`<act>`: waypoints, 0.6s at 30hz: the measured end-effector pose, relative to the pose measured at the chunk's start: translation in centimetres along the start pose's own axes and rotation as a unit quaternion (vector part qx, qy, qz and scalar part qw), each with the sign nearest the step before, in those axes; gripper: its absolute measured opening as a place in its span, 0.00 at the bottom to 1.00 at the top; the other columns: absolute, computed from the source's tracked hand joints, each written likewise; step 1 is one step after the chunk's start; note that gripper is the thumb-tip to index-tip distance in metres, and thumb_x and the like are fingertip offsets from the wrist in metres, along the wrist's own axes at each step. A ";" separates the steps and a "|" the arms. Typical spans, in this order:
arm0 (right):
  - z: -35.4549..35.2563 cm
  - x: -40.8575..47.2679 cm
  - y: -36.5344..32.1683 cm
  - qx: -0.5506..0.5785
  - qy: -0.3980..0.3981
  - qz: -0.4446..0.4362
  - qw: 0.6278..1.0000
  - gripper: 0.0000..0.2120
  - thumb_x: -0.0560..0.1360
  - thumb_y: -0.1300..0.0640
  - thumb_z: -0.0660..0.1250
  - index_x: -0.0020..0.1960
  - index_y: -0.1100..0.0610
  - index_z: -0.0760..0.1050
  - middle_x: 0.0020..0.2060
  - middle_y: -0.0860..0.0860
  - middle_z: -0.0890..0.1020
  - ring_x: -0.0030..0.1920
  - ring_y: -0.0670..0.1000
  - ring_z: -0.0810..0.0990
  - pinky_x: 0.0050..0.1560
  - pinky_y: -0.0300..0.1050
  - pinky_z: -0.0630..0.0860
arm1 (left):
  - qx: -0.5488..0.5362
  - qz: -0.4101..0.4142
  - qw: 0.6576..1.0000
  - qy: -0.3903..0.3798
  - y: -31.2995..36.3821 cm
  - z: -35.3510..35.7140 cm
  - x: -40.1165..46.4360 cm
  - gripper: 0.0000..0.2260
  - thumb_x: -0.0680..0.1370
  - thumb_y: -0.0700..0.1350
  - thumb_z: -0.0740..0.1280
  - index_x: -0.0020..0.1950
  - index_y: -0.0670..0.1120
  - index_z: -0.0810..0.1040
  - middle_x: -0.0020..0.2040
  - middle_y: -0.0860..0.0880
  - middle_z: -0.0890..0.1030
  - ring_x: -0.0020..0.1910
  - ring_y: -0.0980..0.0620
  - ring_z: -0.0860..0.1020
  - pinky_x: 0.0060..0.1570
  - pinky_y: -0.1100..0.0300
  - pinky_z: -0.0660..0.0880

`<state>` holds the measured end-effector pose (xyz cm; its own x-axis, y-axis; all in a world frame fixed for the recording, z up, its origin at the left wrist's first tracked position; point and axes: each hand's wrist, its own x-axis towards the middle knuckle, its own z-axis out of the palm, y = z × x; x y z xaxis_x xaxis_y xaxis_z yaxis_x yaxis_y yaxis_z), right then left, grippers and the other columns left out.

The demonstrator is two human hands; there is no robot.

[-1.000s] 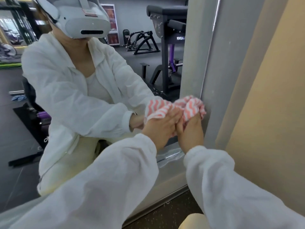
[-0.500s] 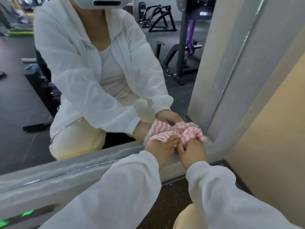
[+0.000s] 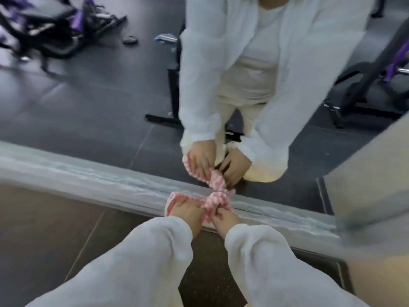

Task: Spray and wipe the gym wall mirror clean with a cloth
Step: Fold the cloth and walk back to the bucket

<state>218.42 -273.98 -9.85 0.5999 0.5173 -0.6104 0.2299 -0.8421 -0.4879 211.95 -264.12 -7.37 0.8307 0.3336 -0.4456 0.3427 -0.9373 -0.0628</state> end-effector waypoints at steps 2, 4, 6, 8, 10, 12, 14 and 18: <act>1.0 -0.5 -2.9 0.024 -0.024 -0.023 0.999 0.17 0.80 0.51 0.59 0.63 0.59 0.74 0.59 0.57 0.78 0.59 0.56 0.76 0.59 0.46 0.70 | -0.118 -0.049 0.991 0.048 -3.2 -0.2 -2.7 0.12 0.78 0.52 0.59 0.61 0.61 0.67 0.48 0.54 0.80 0.48 0.46 0.79 0.48 0.54 0.73; 2.2 -1.0 -6.4 0.040 -0.049 -0.050 0.997 0.15 0.79 0.53 0.61 0.63 0.58 0.74 0.56 0.56 0.79 0.54 0.52 0.77 0.56 0.43 0.71 | -0.300 -0.122 0.944 0.057 -6.3 -0.5 -5.3 0.09 0.79 0.48 0.60 0.58 0.57 0.72 0.46 0.54 0.80 0.47 0.47 0.80 0.39 0.67 0.69; 3.4 -2.0 -9.8 0.019 -0.083 -0.046 0.995 0.09 0.78 0.54 0.64 0.57 0.56 0.73 0.50 0.54 0.77 0.45 0.47 0.75 0.50 0.40 0.71 | -0.438 -0.209 0.873 0.055 -8.5 -1.9 -8.5 0.08 0.78 0.45 0.63 0.57 0.50 0.74 0.51 0.50 0.80 0.49 0.49 0.78 0.37 0.66 0.66; 4.0 -3.6 -12.7 0.044 -0.095 -0.039 0.994 0.05 0.78 0.52 0.64 0.52 0.51 0.71 0.47 0.52 0.75 0.45 0.48 0.75 0.49 0.42 0.70 | -0.531 -0.268 0.802 0.045 -10.8 -2.9 -10.9 0.09 0.76 0.46 0.66 0.54 0.49 0.70 0.49 0.51 0.76 0.48 0.50 0.76 0.45 0.62 0.67; 3.8 -6.0 -16.2 0.082 -0.103 -0.081 0.988 0.04 0.79 0.49 0.62 0.53 0.47 0.70 0.46 0.48 0.75 0.49 0.50 0.75 0.56 0.47 0.72 | -0.589 -0.298 0.750 0.041 -13.4 -4.3 -13.6 0.17 0.73 0.44 0.71 0.55 0.48 0.66 0.51 0.50 0.76 0.51 0.49 0.77 0.50 0.58 0.71; 3.1 -8.7 -19.6 0.109 -0.131 -0.108 0.980 0.09 0.79 0.49 0.63 0.58 0.48 0.70 0.49 0.46 0.74 0.52 0.48 0.73 0.62 0.48 0.70 | -0.653 -0.328 0.678 0.079 -15.8 -5.6 -16.6 0.23 0.69 0.37 0.73 0.59 0.45 0.66 0.55 0.44 0.78 0.50 0.46 0.77 0.51 0.55 0.74; 2.7 -11.3 -23.4 0.154 -0.151 -0.096 0.972 0.14 0.77 0.48 0.64 0.62 0.48 0.69 0.53 0.46 0.74 0.56 0.49 0.73 0.63 0.47 0.68 | -0.726 -0.358 0.574 0.125 -18.3 -6.9 -20.0 0.25 0.70 0.33 0.72 0.64 0.43 0.66 0.53 0.44 0.77 0.47 0.47 0.76 0.48 0.55 0.74; 3.3 -14.5 -29.6 0.153 -0.154 -0.066 0.974 0.19 0.75 0.46 0.66 0.64 0.47 0.68 0.60 0.46 0.74 0.62 0.54 0.73 0.67 0.56 0.67 | -0.807 -0.389 0.412 0.167 -23.3 -9.1 -26.4 0.20 0.75 0.37 0.67 0.62 0.49 0.64 0.48 0.48 0.74 0.41 0.51 0.76 0.38 0.59 0.74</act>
<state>200.33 -256.03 11.38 0.3109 0.6785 -0.6656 0.0212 -0.7051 -0.7088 186.03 -250.22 14.02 0.1166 0.7169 -0.6874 0.1831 0.6647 0.7243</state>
